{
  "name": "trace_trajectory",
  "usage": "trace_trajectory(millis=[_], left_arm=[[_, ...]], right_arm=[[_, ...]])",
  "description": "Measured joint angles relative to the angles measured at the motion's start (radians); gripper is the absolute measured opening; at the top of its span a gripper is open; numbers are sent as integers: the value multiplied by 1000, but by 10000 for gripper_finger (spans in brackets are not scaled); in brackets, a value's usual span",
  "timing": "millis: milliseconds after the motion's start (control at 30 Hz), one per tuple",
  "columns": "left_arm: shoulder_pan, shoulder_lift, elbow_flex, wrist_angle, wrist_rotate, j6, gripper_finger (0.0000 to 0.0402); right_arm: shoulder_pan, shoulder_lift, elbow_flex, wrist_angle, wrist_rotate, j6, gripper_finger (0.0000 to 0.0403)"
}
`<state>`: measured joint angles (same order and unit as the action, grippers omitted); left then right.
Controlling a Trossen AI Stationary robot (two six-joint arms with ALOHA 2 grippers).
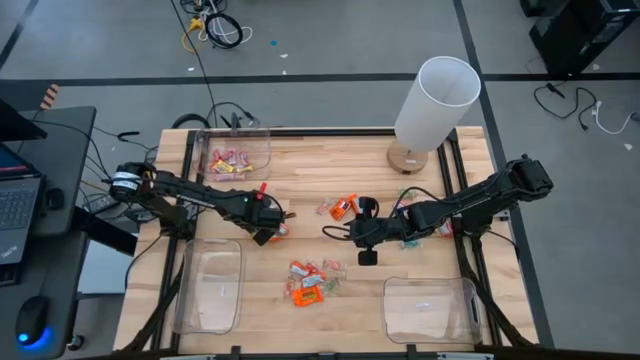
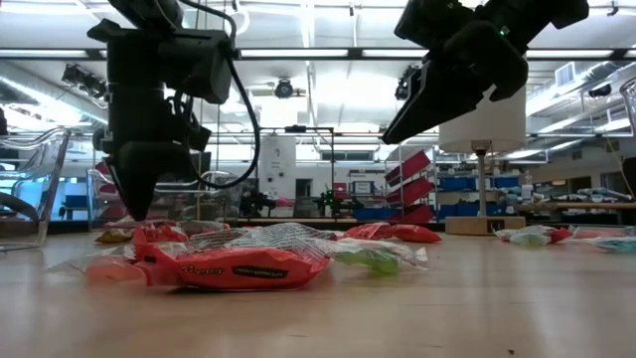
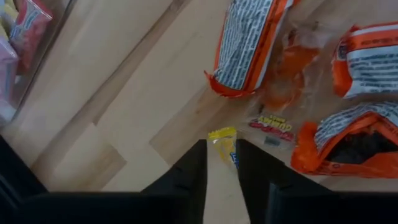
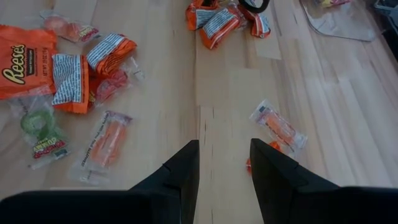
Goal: Sort candy
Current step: Put the yellow candy into the top left transparent bin
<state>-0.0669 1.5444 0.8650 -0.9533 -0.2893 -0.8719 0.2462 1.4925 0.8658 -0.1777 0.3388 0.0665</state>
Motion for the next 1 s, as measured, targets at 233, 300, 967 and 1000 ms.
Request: trace_trajectory(millis=[233,300,967,1000], left_arm=[[0,0,-1,19,3,-4,116],[0,0,-1,19,3,-12,117],[0,0,-2,27,5,-23,117],[0,0,-2,28,4,-23,117]], right_arm=[[4,0,0,-3,0,14,128],[7,0,0,-3,0,16,128],[23,0,0,-4,0,17,128],[23,0,0,-4,0,17,128]])
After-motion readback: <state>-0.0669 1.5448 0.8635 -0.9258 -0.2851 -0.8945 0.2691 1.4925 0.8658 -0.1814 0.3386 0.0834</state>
